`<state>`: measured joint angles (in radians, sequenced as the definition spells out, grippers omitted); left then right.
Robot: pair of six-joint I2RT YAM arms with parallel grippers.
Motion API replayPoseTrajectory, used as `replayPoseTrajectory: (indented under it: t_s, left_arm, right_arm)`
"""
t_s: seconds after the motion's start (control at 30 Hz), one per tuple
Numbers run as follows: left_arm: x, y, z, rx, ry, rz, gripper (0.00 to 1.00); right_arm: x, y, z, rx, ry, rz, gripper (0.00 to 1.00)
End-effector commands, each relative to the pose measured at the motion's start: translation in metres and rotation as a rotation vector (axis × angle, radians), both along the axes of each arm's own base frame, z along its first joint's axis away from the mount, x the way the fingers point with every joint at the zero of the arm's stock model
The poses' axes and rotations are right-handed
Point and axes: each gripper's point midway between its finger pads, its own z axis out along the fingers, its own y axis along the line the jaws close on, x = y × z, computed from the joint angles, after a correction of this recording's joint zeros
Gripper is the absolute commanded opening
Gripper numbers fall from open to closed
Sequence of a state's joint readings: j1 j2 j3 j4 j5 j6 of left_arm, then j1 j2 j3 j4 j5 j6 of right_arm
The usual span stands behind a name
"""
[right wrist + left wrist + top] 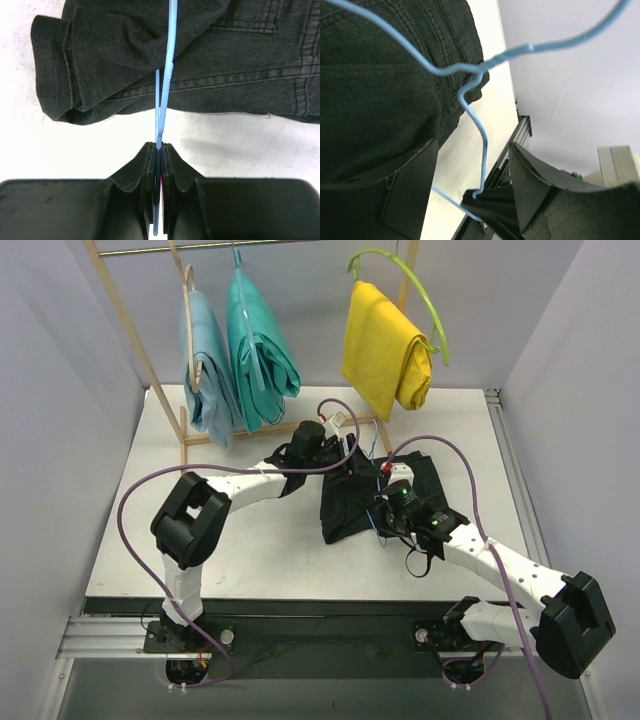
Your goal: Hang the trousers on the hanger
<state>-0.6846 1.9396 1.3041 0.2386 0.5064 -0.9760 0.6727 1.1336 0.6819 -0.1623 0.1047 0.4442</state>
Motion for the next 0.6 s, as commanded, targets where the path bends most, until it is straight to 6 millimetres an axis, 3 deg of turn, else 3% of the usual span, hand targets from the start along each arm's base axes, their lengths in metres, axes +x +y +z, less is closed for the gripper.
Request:
replayPoseTrajectory:
  t_s: [0.0,0.27,0.47,0.57]
  left_arm:
    - [0.014,-0.012,0.011,-0.041,-0.006,0.037,0.69]
    - [0.017,-0.013,0.0,-0.041,0.038,0.063,0.69]
    - [0.015,-0.013,-0.005,-0.069,0.097,0.083,0.59]
    - [0.015,-0.013,-0.007,-0.079,0.128,0.095,0.48]
  right_arm:
    - [-0.002,0.003,0.009,-0.006,-0.025,0.026,0.0]
    - [-0.006,0.011,0.009,-0.014,-0.02,0.064,0.0]
    - [-0.009,0.021,0.004,-0.031,0.003,0.119,0.0]
    - [-0.01,0.026,0.002,-0.036,0.013,0.139,0.0]
